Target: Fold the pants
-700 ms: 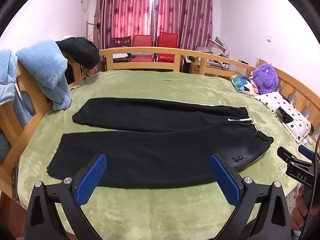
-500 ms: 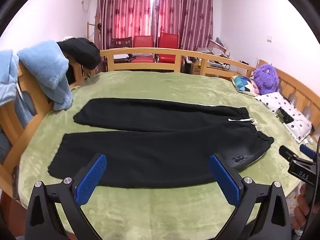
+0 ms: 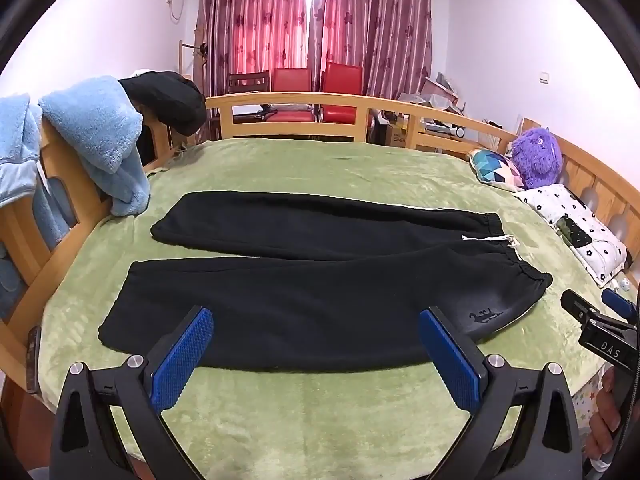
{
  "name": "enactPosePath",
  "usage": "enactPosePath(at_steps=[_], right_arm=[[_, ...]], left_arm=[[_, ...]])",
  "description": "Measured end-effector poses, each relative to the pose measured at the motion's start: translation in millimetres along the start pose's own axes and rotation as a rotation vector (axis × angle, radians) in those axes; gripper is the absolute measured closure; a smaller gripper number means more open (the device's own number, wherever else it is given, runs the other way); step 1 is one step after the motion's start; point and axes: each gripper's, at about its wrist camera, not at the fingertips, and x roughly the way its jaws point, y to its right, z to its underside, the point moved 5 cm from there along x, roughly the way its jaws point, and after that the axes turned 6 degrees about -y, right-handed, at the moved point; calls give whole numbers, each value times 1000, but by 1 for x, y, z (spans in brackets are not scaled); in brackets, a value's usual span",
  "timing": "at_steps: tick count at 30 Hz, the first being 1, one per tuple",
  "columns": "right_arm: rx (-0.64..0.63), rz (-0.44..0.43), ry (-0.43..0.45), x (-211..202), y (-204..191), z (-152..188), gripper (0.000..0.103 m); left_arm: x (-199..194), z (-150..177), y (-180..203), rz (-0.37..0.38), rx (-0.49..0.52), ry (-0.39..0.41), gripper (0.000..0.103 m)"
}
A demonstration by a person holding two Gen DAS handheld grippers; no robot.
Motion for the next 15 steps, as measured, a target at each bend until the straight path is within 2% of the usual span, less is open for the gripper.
enactPosePath(at_steps=[15], right_arm=[[-2,5,11,-3,-3,-1,1]], left_arm=[[-5,-3,-3,2,-4,10,0]])
